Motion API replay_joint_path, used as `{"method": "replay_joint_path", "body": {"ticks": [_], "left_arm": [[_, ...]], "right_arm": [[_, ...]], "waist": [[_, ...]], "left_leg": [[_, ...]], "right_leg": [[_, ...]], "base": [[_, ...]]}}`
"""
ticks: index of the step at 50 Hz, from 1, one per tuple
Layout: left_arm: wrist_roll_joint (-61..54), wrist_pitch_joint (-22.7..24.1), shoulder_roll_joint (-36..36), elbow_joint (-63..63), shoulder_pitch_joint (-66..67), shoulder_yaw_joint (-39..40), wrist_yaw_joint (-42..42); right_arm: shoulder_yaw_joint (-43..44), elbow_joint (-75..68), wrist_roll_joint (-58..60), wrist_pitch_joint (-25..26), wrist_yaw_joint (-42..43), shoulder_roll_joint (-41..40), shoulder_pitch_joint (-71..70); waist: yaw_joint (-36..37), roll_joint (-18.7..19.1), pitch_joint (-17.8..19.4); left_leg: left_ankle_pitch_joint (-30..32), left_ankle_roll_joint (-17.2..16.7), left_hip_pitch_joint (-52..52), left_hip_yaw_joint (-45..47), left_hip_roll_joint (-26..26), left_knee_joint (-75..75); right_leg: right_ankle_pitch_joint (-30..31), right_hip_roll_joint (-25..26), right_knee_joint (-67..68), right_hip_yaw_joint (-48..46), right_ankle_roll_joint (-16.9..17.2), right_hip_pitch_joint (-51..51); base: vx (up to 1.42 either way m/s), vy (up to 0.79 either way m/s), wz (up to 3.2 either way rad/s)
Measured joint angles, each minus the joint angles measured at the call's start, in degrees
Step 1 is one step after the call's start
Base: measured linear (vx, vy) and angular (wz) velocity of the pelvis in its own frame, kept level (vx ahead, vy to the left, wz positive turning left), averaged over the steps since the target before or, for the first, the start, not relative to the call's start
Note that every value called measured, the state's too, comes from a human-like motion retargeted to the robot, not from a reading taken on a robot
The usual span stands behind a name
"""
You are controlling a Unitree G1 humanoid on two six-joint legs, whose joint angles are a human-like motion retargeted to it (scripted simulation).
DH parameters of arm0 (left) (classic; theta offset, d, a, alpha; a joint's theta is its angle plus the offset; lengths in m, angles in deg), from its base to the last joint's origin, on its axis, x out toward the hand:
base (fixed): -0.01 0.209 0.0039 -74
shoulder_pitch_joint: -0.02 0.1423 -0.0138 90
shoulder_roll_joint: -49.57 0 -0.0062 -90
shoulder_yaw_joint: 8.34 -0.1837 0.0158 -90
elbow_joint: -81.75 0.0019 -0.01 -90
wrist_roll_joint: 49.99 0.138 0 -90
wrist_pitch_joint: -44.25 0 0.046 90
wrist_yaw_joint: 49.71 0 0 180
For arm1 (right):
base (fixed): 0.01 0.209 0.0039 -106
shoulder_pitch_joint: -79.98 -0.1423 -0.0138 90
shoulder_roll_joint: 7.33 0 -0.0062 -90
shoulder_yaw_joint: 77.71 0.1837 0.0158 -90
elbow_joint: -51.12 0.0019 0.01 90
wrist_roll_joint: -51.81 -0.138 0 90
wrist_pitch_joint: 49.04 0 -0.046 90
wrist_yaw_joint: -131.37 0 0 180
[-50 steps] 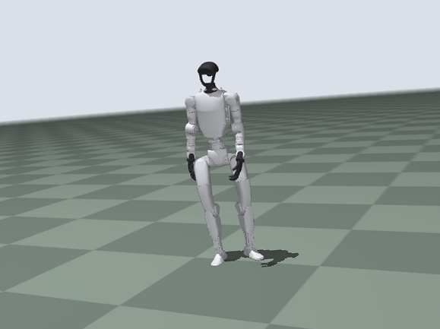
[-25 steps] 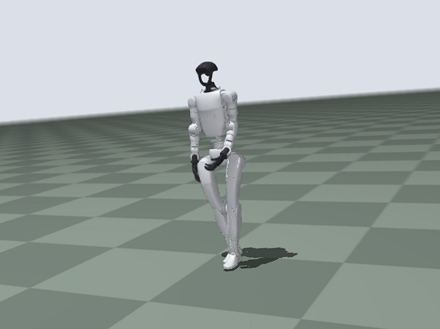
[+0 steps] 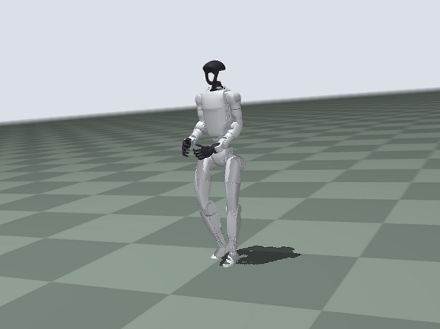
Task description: Walk run
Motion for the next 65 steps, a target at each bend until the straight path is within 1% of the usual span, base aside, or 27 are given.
{"method": "replay_joint_path", "body": {"ticks": [2,3,5,6,7,8,10,12,14,15,17,20,24,26,30,33,35,38,41,43,48,52,55,62,65], "left_arm": [[0.42,-0.01,-0.1,-0.26,-0.24,-0.95,0.38],[0.72,-0.02,-0.26,-0.44,-0.44,-1.38,0.47],[1.71,-0.09,-0.88,-0.92,-0.68,-2.03,0.58],[2.23,-0.16,-1.24,-1.03,-0.89,-1.87,0.51],[2.7,-0.24,-1.52,-1.08,-1.07,-1.7,0.48],[3.09,-0.35,-1.66,-0.98,-1.2,-1.47,0.51],[3.2,-0.53,-1.55,-0.52,-1.07,-1.83,0.15],[1.7,-0.72,-0.74,-0.05,-0.37,-1.39,-0.41],[-0.69,-1.01,0.07,0.64,0.37,-1.15,0.08],[-1.89,-1.2,0.38,1.04,0.75,-1.23,0.84],[-3.77,-1.71,0.89,1.82,1.51,-0.72,2.93],[-6.03,-2.71,1.4,2.72,2.59,-0.16,4.52],[-7.16,-3.43,1.01,3.36,2.59,-0.12,4.17],[-6.94,-3.43,0.36,3.27,2.47,-0.57,1.41],[-4.71,-2.23,-1.31,2.31,2.38,-2.55,-7.49],[-1.99,-2.21,-2.58,1.27,2.6,-3.85,-13.9],[-1.94,-2.75,-2.94,0.5,2.87,-4.58,-17.98],[-3.19,-4.73,-3.12,-0.78,3.31,-5.0,-24.03],[-3.04,-5.67,-3.71,-2.85,4.3,-4.32,-27.1],[-1.82,-6.0,-4.39,-4.37,5.24,-2.82,-26.53],[7.49,-4.95,-8.63,-5.19,7.16,1.02,-19.59],[15.13,-3.16,-12.42,-2.97,8.49,0.61,-13.71],[17.03,-2.25,-13.1,-0.86,9.35,-0.36,-9.44],[17.79,0.35,-12.41,-0.51,8.74,-0.35,-8.24],[20.44,2.02,-13.38,-1.05,7.71,-2.01,-10.8]], "right_arm": [[-0.58,1.15,-1.3,-0.51,0.01,-0.31,0.72],[-0.83,1.75,-1.82,-0.87,0.2,-0.32,0.95],[-1.0,2.9,-1.58,-1.18,1.74,0.02,1.44],[-1.08,3.44,-0.45,-1.32,3.67,-0.03,1.54],[-1.17,3.92,0.79,-1.63,5.55,-0.1,1.64],[-1.26,4.27,2.23,-2.27,7.32,-0.2,1.74],[-0.84,4.35,4.19,-3.12,10.01,-0.18,2.05],[-1.6,4.14,4.63,-3.52,11.28,0.2,2.16],[-1.92,4.01,4.71,-4.07,11.98,0.35,2.35],[-1.7,3.99,4.81,-4.37,12.21,0.37,2.53],[-1.33,3.93,5.2,-4.55,11.95,0.27,2.76],[-1.21,3.94,5.65,-4.5,10.78,0.09,3.17],[-1.06,4.54,7.13,-4.49,10.97,0.7,3.44],[-0.88,4.77,8.21,-4.32,11.51,1.14,3.65],[-0.35,5.53,10.93,-4.09,13.34,1.87,4.09],[0.0,5.59,11.71,-3.91,13.54,2.05,4.47],[0.18,5.63,12.05,-3.87,13.3,2.16,4.59],[0.67,5.85,13.13,-3.73,13.61,2.58,4.62],[1.14,6.02,13.95,-3.92,14.94,2.69,4.62],[1.58,5.86,13.75,-4.15,15.26,2.63,4.76],[2.43,4.66,9.17,-5.01,14.51,2.01,5.83],[2.59,3.81,3.89,-5.69,12.69,1.25,6.75],[2.79,3.9,1.78,-5.98,11.6,1.31,7.19],[2.38,4.46,1.77,-6.06,12.08,1.47,8.22],[1.79,4.14,1.93,-5.76,12.97,0.97,7.77]], "waist": [[-1.31,-0.93,-0.07],[-2.05,-1.7,-0.05],[-3.49,-3.22,0.12],[-2.89,-3.24,0.11],[-1.96,-3.26,0.15],[-0.38,-3.28,0.28],[-2.56,-3.01,0.83],[-1.53,-3.44,0.61],[-0.05,-3.55,0.47],[-0.19,-3.41,0.5],[-0.48,-3.45,0.47],[-1.19,-3.32,0.54],[-0.92,-3.12,0.48],[-0.61,-2.93,0.49],[-0.32,-2.4,0.58],[-0.05,-1.95,0.57],[0.2,-1.76,0.54],[0.67,-1.45,0.59],[1.11,-1.19,0.77],[1.4,-0.97,0.86],[2.11,-0.45,0.83],[1.95,-0.57,0.81],[1.71,-0.62,0.82],[1.9,-0.72,0.4],[1.64,-0.92,0.37]], "left_leg": [[-0.38,0.27,0.62,-1.0,-1.32,0.1],[-0.59,0.39,0.96,-1.59,-2.29,0.17],[-1.11,0.49,1.98,-2.94,-4.04,0.16],[-1.27,0.42,2.18,-2.7,-3.72,-0.05],[-1.46,0.32,2.38,-2.19,-3.33,-0.2],[-1.75,0.19,2.61,-1.14,-2.82,-0.2],[-1.59,0.21,2.76,-4.54,-2.99,0.21],[-1.74,0.13,3.0,-3.35,-3.23,-0.01],[-1.93,-0.14,3.39,-1.86,-2.83,-0.29],[-1.91,-0.28,3.53,-2.25,-2.6,-0.29],[-1.82,-0.41,3.5,-2.96,-2.58,-0.26],[-1.63,-0.72,3.53,-4.02,-2.37,-0.23],[-1.5,-1.2,3.25,-4.32,-2.14,-0.18],[-1.38,-1.4,3.13,-4.72,-2.06,-0.16],[-1.08,-1.8,2.83,-5.93,-1.95,-0.02],[-0.81,-2.1,2.74,-6.86,-1.91,-0.13],[-0.69,-2.25,2.75,-7.25,-1.88,-0.28],[-0.53,-2.47,2.74,-7.74,-1.81,-0.41],[-0.43,-2.7,2.73,-8.02,-1.67,-0.48],[-0.39,-2.86,2.77,-8.13,-1.54,-0.54],[-0.49,-3.09,2.99,-8.19,-1.29,-0.56],[-0.58,-3.2,3.16,-8.63,-1.15,-0.38],[-0.63,-3.23,3.31,-9.03,-1.13,-0.24],[-0.61,-3.33,3.65,-9.4,-1.12,-0.14],[-0.6,-3.37,3.52,-9.67,-1.14,0.09]], "right_leg": [[0.51,-1.27,-6.93,3.92,0.1,0.03],[1.4,-2.03,-10.56,6.33,1.19,0.07],[5.34,-2.88,-16.55,11.25,1.68,0.26],[2.96,-0.39,-16.97,16.53,1.08,1.08],[0.93,0.7,-16.96,18.71,0.73,1.64],[-0.37,-1.02,-16.11,14.67,0.85,1.67],[1.7,-2.81,-17.36,6.54,0.28,2.03],[1.34,-1.98,-18.73,6.78,-0.46,3.09],[0.74,-1.05,-19.39,9.58,-0.51,3.53],[0.75,-0.93,-19.7,9.42,-0.61,3.67],[0.69,-1.43,-20.49,6.26,-0.96,4.27],[-0.07,0.27,-21.21,9.56,-1.99,4.82],[-0.9,0.04,-21.81,6.89,-2.11,5.3],[-1.11,0.19,-21.85,6.73,-2.4,5.4],[-1.0,0.28,-21.94,6.1,-3.05,5.66],[-0.87,0.19,-22.17,4.96,-3.47,6.01],[-1.02,0.19,-22.23,4.44,-3.71,6.17],[-1.26,0.25,-22.15,4.14,-3.95,6.26],[-1.44,0.3,-21.95,3.96,-4.22,6.25],[-1.54,0.38,-21.81,3.91,-4.38,6.23],[-1.63,0.61,-21.91,3.79,-4.55,6.53],[-1.71,0.82,-22.13,3.47,-4.68,7.06],[-1.83,0.98,-22.17,3.26,-4.79,7.44],[-2.07,1.16,-22.48,3.06,-4.88,8.1],[-2.22,1.17,-22.43,2.94,-4.86,8.19]], "base": [[0.15,-0.12,0.63],[0.12,-0.12,0.73],[0.09,-0.11,0.54],[0.07,-0.11,-0.17],[0.05,-0.12,-0.82],[0.06,-0.13,-0.37],[0.06,-0.11,0.66],[0.03,-0.06,-0.14],[0.03,-0.07,-0.39],[0.03,-0.09,0.2],[0.03,-0.11,0.34],[0.01,-0.11,0.34],[0.0,-0.06,0.16],[0.0,-0.02,0.1],[0.01,-0.04,0.28],[0.01,-0.02,0.27],[0.0,0.0,0.09],[0.0,0.0,0.0],[0.0,0.0,0.0],[0.0,0.0,0.0],[0.0,0.0,0.0],[0.0,0.0,0.0],[0.0,0.0,0.0],[0.0,0.0,0.0],[0.0,0.0,0.0]]}}
